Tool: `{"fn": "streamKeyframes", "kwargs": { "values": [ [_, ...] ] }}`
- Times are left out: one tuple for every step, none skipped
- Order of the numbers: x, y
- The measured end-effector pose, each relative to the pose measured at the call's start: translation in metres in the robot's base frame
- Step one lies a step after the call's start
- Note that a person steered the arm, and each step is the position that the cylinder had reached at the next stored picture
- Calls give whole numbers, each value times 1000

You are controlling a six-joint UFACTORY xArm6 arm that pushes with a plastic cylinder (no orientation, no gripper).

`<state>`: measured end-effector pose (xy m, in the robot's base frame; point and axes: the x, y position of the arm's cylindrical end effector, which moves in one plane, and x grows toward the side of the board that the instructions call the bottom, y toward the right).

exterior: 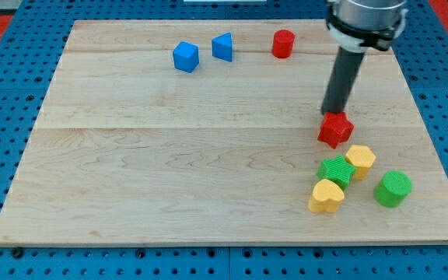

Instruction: Push red star to the green star and yellow hexagon

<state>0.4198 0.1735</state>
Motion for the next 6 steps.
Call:
{"fn": "streamKeyframes", "kwargs": {
  "values": [
    [0, 45],
    [16, 53],
    [24, 18],
    [24, -24],
    [12, -27],
    [-3, -64]
  ]
}}
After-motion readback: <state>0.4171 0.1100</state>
